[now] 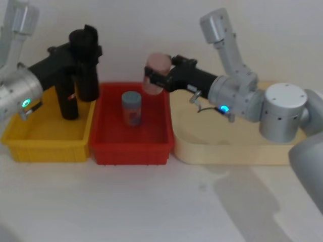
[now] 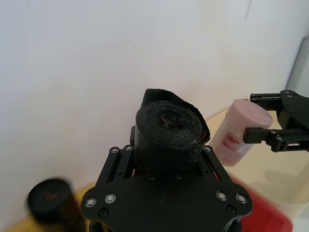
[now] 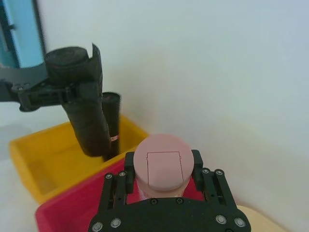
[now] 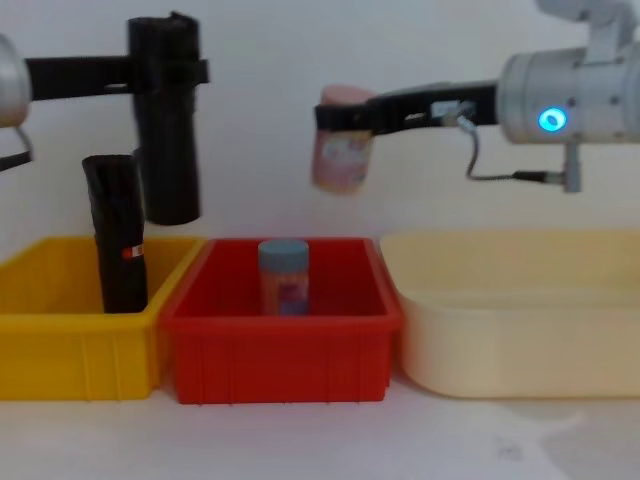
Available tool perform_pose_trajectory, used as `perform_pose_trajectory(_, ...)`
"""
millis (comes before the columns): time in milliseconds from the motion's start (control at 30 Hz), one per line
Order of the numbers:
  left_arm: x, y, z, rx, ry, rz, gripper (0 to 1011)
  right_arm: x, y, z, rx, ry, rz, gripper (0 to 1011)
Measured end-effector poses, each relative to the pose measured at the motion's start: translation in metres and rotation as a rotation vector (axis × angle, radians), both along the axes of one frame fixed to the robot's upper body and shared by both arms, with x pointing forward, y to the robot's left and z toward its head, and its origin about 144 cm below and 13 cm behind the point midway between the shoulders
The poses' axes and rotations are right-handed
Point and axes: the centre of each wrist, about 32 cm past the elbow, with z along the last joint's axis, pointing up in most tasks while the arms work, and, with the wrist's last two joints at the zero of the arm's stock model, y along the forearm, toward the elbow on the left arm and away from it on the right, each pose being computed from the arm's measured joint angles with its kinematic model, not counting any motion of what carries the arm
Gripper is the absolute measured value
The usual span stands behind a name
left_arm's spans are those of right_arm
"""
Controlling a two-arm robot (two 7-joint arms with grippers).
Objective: Pick up the garbage bag with the one hand and transfer it to the other hand.
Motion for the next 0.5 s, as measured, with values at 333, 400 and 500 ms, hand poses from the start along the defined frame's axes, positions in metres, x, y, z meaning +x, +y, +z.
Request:
perform_pose_trajectory(333, 0.036, -0.036, 0.008, -0.052, 0.013, -0.140, 429, -0.018, -0.033, 0.011, -0.002, -0.044, -0.128, 664)
perform_pose_trajectory(400, 0.041, -0.042, 0.006, -0.056, 0.023, -0.161, 429, -0.023, -0.042, 0.011, -0.007, -0.046, -0.162, 664)
perform_pose_trajectory(500, 0.052, -0.055, 0.005, -0.067, 0.034, -0.206, 429, -0.030, -0.053, 0.009, -0.014, -0.044, -0.207, 664)
